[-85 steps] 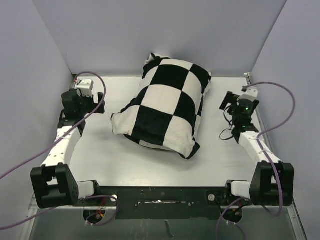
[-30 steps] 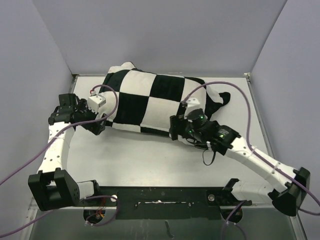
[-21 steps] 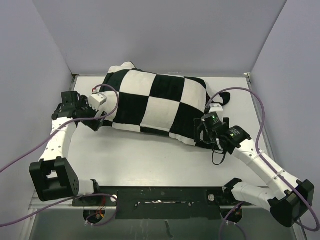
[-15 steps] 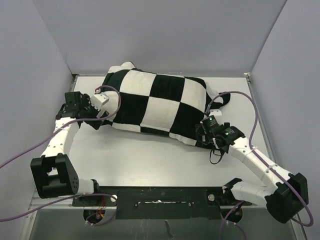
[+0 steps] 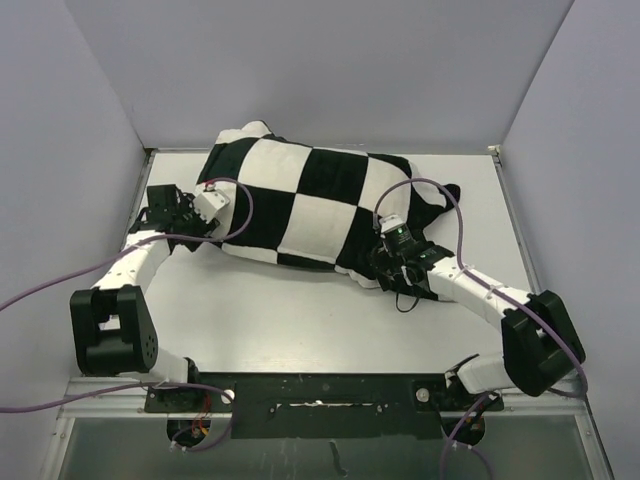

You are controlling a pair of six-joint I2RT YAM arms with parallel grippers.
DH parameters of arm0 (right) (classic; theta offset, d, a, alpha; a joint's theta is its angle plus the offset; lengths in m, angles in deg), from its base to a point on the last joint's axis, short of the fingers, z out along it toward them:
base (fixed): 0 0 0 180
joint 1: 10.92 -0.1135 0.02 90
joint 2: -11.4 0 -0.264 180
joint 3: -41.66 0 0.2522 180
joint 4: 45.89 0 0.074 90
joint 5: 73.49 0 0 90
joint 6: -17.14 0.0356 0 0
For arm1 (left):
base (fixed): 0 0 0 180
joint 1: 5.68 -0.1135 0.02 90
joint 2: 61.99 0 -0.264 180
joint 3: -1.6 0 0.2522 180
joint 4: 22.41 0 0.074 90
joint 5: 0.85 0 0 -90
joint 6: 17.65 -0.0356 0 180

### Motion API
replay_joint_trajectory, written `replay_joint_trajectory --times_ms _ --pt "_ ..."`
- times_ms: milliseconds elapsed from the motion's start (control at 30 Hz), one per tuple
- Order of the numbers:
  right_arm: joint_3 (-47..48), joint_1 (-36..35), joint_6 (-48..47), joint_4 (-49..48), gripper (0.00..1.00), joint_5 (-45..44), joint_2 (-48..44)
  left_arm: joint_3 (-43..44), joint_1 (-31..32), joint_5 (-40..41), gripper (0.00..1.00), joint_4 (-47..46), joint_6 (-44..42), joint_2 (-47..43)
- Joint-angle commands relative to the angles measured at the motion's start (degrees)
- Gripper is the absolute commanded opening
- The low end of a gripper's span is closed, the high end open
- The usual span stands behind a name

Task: Remove the pillowcase from the pillow
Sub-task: Turn over the pillow at the center of the board.

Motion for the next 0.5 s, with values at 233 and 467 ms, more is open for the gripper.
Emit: replay_joint_trajectory --times_ms 233,467 --pt "-1.99 -0.74 -3.52 -14.16 0.33 8.9 0.3 -1.06 0.36 -3.54 0.0 -4.72 0.33 -2.51" --pt "-4.16 -2.64 -1.36 -12.61 0.03 8.96 -10.77 0.69 0.11 -7.43 0.0 1.18 8.51 -9.66"
